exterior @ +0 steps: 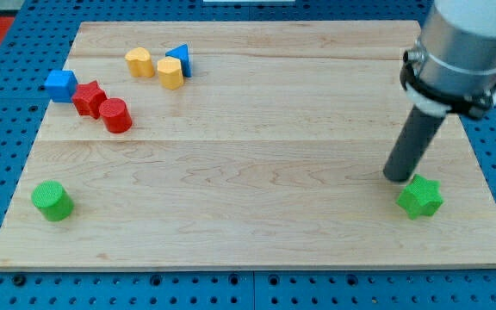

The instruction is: Move the yellow hexagon to the right of the green circle

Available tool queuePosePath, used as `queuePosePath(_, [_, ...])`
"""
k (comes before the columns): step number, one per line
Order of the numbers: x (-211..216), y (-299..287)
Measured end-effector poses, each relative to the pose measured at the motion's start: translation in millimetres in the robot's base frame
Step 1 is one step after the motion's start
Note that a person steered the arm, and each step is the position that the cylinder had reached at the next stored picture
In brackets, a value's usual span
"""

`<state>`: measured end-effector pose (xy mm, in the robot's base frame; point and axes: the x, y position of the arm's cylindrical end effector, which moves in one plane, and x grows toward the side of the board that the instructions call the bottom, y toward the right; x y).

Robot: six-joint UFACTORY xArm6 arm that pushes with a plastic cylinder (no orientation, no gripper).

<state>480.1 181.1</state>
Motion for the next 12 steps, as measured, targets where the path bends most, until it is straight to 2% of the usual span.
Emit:
queuePosePath(1, [-49, -22])
queuePosePath(3, [-204, -163])
queuePosePath(4, [-258, -223])
queuePosePath(5, [-251, -277])
queuePosePath(6, [-227, -289])
queuePosePath(7, [-168, -260])
queuePosePath(8, [-142, -198])
queuePosePath(9, [-132, -172])
queuePosePath(10, [-187, -176])
queuePosePath(11, [-201, -274])
queuePosePath(12, [-157, -322])
